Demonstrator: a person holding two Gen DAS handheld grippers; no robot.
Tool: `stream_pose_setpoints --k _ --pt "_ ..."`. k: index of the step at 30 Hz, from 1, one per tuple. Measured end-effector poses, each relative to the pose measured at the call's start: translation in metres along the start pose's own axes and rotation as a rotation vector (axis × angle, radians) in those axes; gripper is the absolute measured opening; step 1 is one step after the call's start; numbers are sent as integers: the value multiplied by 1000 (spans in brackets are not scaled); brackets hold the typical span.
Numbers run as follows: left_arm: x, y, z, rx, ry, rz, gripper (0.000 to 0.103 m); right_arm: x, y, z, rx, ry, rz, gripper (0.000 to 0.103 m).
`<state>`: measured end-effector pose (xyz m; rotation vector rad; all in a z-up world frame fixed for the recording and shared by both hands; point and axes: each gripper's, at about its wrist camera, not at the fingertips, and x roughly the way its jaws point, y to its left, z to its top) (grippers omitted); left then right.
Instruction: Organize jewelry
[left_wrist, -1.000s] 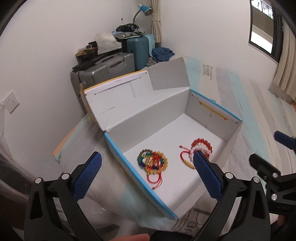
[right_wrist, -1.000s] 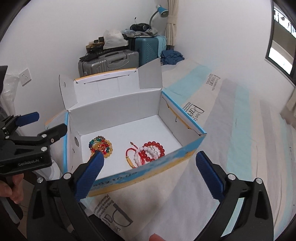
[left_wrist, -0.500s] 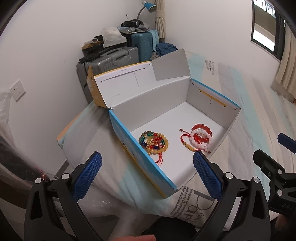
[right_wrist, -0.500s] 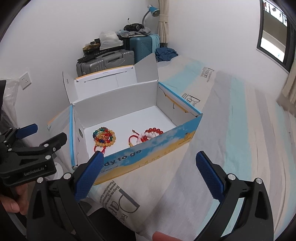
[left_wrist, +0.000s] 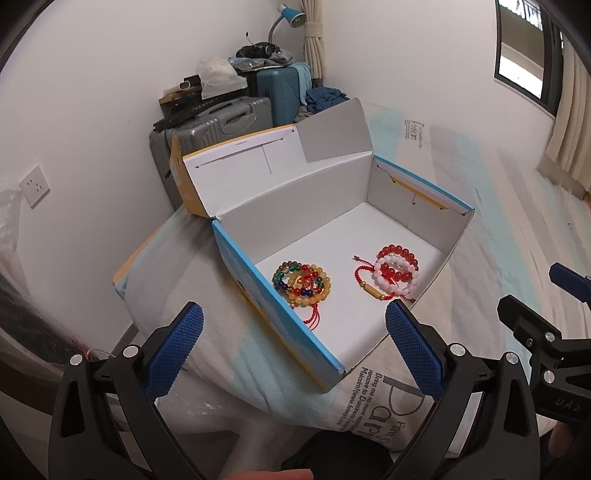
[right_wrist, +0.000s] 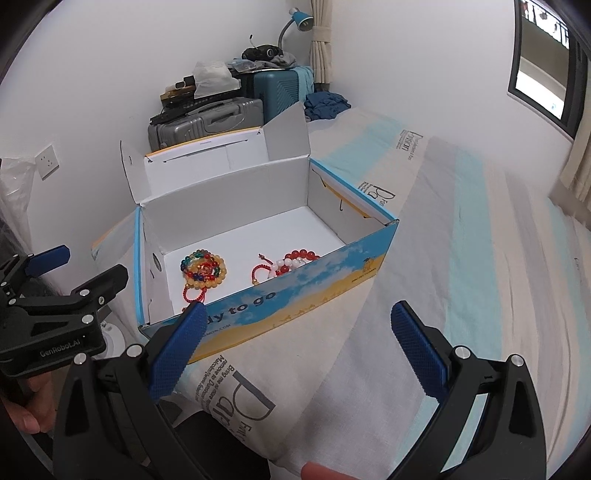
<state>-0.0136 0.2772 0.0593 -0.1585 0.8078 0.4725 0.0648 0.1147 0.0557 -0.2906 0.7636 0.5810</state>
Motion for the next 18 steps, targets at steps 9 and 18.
stream_pose_setpoints --k 9,18 --pt "2 -2 -1 2 6 1 97 0 -1 0 1 -1 -1 96" --pt "2 -6 -3 20 1 14 97 0 1 0 0 3 -7 96"
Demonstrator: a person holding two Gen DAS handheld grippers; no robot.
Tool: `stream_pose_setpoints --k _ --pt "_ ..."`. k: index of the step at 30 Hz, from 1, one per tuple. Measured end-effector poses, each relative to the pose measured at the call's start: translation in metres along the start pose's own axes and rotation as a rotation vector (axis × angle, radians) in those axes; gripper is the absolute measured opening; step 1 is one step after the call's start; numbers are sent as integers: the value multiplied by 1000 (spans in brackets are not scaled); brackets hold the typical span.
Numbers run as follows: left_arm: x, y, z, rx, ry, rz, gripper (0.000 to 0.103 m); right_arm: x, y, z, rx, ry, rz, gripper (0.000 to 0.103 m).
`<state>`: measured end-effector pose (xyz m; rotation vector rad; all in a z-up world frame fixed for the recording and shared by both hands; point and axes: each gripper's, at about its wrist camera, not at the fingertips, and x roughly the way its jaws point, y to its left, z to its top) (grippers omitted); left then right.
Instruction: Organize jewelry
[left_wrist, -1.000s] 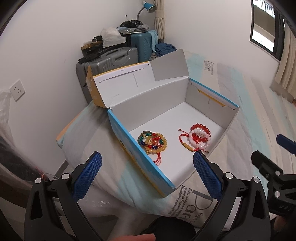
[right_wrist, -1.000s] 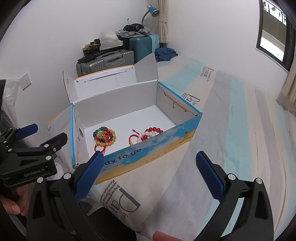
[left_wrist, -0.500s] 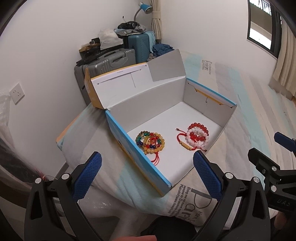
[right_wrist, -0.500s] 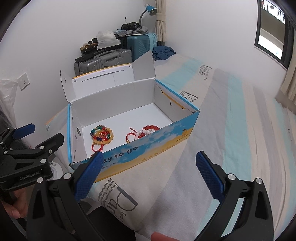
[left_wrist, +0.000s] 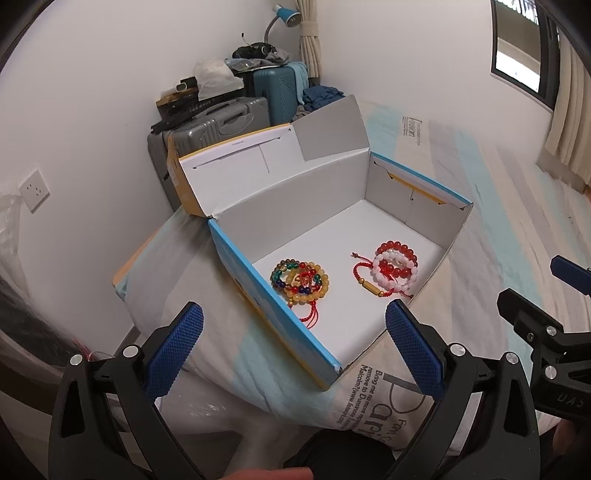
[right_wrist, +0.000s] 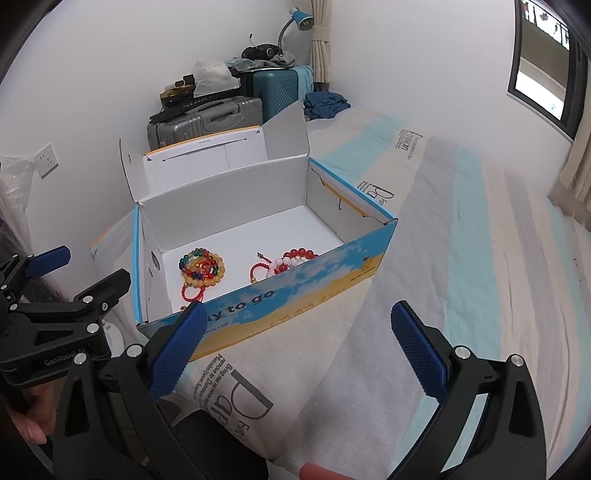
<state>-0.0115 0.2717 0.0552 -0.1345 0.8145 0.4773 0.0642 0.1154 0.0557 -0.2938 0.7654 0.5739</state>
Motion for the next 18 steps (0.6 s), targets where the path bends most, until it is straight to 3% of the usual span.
stream_pose_setpoints --k 18 --pt "0 0 2 -17 7 -38 97 -1 1 1 2 1 -3 96"
